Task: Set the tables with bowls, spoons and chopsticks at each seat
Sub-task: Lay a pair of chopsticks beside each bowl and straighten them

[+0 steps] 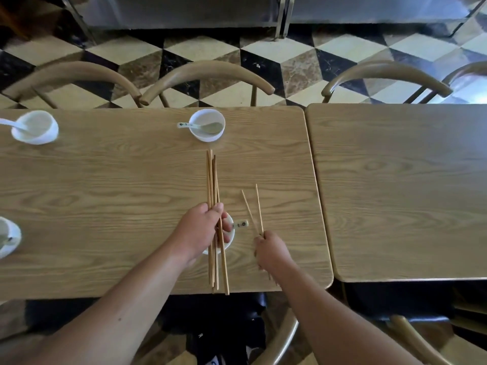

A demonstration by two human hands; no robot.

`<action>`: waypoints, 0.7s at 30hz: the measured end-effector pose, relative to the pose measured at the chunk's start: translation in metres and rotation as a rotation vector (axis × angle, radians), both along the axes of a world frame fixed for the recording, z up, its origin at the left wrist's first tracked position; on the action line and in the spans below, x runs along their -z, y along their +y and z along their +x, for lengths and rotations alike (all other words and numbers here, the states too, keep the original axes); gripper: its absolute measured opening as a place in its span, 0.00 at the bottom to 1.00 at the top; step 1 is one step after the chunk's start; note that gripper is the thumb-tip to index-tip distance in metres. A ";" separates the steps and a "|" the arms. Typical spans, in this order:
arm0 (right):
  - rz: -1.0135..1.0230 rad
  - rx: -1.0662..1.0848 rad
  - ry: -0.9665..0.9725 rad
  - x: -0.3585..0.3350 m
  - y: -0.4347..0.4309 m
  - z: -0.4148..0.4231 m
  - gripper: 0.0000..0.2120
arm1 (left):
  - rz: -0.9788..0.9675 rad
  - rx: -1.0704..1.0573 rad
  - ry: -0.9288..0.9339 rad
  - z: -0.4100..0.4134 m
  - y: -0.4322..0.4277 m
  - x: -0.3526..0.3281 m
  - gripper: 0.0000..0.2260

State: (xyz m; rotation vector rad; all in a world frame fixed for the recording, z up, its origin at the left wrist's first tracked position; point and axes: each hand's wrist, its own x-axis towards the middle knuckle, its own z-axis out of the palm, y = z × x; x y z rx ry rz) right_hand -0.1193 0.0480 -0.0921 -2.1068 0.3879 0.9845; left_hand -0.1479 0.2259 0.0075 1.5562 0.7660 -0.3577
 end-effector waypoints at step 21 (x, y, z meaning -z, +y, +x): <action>0.242 -0.109 -0.205 -0.106 0.191 -0.076 0.17 | -0.030 -0.028 -0.070 -0.091 0.170 -0.007 0.18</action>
